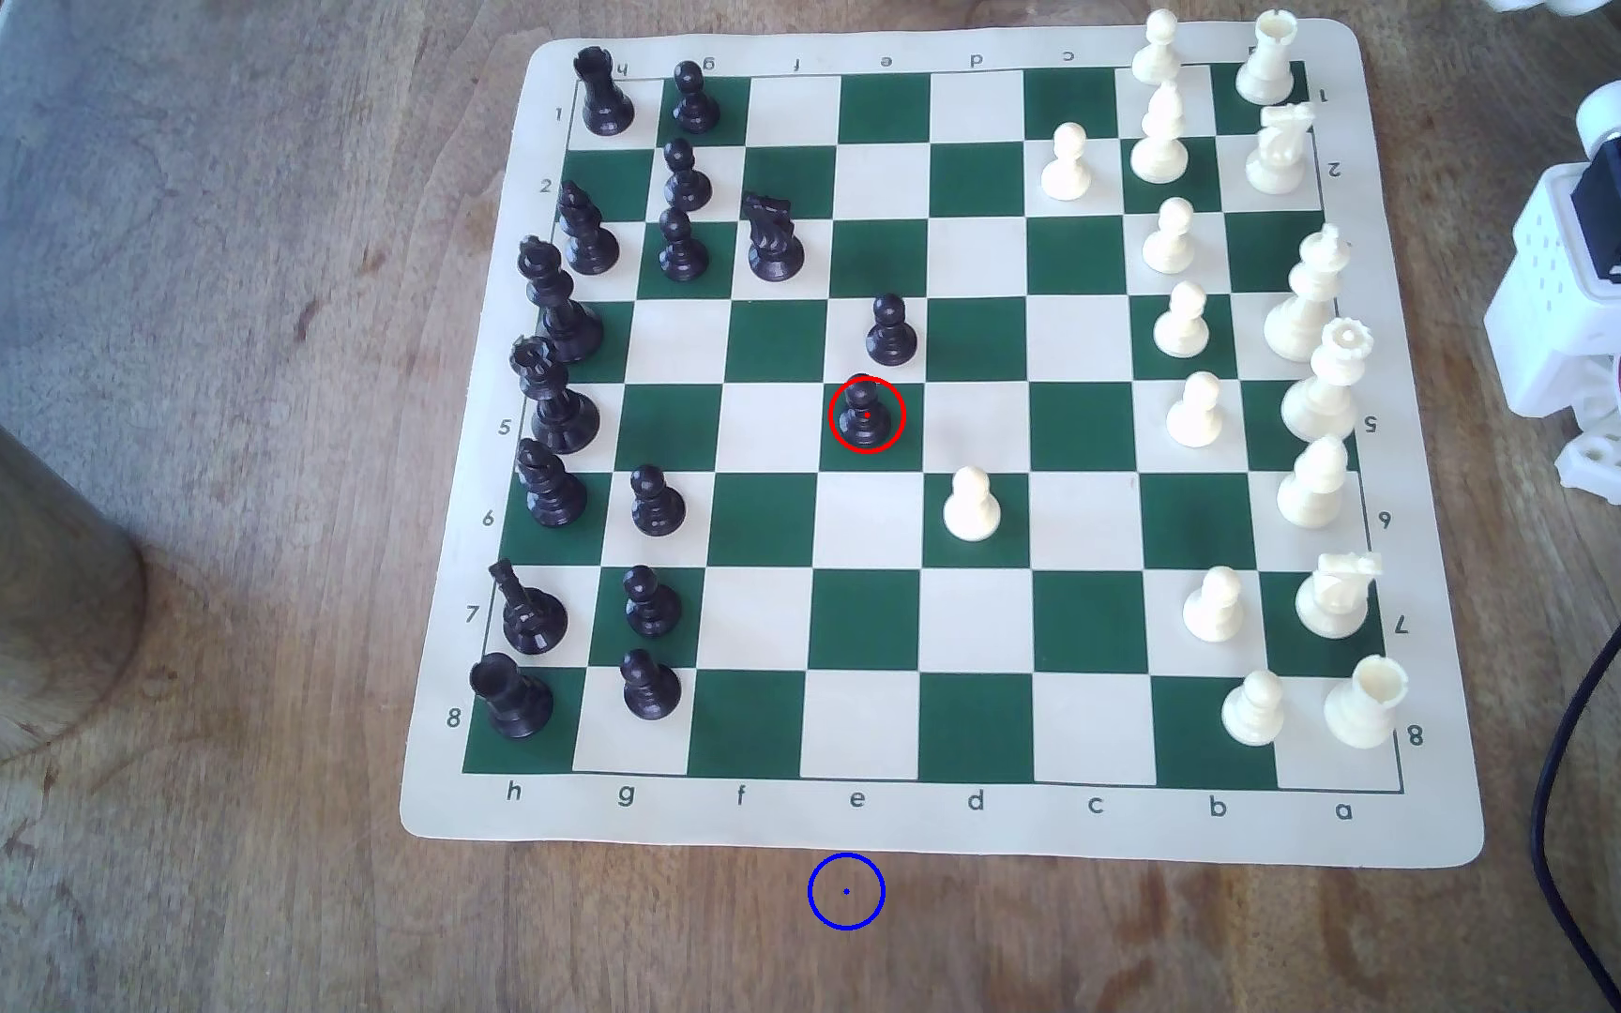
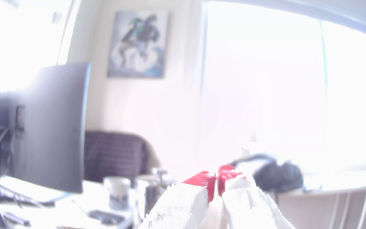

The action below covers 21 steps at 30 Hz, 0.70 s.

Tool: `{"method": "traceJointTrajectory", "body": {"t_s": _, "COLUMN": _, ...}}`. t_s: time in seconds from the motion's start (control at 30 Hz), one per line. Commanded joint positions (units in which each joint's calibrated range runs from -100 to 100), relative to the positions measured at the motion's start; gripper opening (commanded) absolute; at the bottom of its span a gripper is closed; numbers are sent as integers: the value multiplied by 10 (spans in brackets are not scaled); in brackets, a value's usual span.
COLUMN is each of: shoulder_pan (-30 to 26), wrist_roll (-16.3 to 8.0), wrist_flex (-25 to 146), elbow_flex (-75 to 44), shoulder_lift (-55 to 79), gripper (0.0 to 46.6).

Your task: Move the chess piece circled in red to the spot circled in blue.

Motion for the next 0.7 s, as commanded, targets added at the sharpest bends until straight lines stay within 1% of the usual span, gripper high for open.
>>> {"method": "traceJointTrajectory", "body": {"t_s": 0.0, "shoulder_pan": -2, "wrist_roll": -22, "wrist_flex": 175, "elbow_flex": -131, "shoulder_lift": 5, "gripper": 3}}
{"method": "traceJointTrajectory", "body": {"t_s": 0.03, "shoulder_pan": -1, "wrist_roll": -30, "wrist_flex": 221, "elbow_flex": -145, "shoulder_lift": 11, "gripper": 2}}
{"method": "traceJointTrajectory", "body": {"t_s": 0.07, "shoulder_pan": -1, "wrist_roll": -46, "wrist_flex": 277, "elbow_flex": -155, "shoulder_lift": 23, "gripper": 15}}
{"method": "traceJointTrajectory", "body": {"t_s": 0.17, "shoulder_pan": -3, "wrist_roll": -53, "wrist_flex": 346, "elbow_flex": -176, "shoulder_lift": 97, "gripper": 15}}
{"method": "traceJointTrajectory", "body": {"t_s": 0.2, "shoulder_pan": 1, "wrist_roll": -62, "wrist_flex": 374, "elbow_flex": -195, "shoulder_lift": 171, "gripper": 11}}
{"method": "traceJointTrajectory", "body": {"t_s": 0.3, "shoulder_pan": 3, "wrist_roll": -77, "wrist_flex": 383, "elbow_flex": -217, "shoulder_lift": 275, "gripper": 9}}
{"method": "traceJointTrajectory", "body": {"t_s": 0.33, "shoulder_pan": 1, "wrist_roll": -95, "wrist_flex": 389, "elbow_flex": -239, "shoulder_lift": 329, "gripper": 6}}
{"method": "traceJointTrajectory", "body": {"t_s": 0.37, "shoulder_pan": -1, "wrist_roll": -106, "wrist_flex": 397, "elbow_flex": -258, "shoulder_lift": 360, "gripper": 5}}
{"method": "traceJointTrajectory", "body": {"t_s": 0.43, "shoulder_pan": -5, "wrist_roll": -138, "wrist_flex": 437, "elbow_flex": -318, "shoulder_lift": 430, "gripper": 6}}
{"method": "traceJointTrajectory", "body": {"t_s": 0.47, "shoulder_pan": -7, "wrist_roll": -144, "wrist_flex": 459, "elbow_flex": -347, "shoulder_lift": 462, "gripper": 7}}
{"method": "traceJointTrajectory", "body": {"t_s": 0.5, "shoulder_pan": -10, "wrist_roll": -158, "wrist_flex": 488, "elbow_flex": -394, "shoulder_lift": 512, "gripper": 9}}
{"method": "traceJointTrajectory", "body": {"t_s": 0.6, "shoulder_pan": -15, "wrist_roll": -177, "wrist_flex": 523, "elbow_flex": -453, "shoulder_lift": 581, "gripper": 11}}
{"method": "traceJointTrajectory", "body": {"t_s": 0.63, "shoulder_pan": -16, "wrist_roll": -194, "wrist_flex": 536, "elbow_flex": -487, "shoulder_lift": 624, "gripper": 11}}
{"method": "traceJointTrajectory", "body": {"t_s": 0.67, "shoulder_pan": -16, "wrist_roll": -204, "wrist_flex": 539, "elbow_flex": -503, "shoulder_lift": 644, "gripper": 10}}
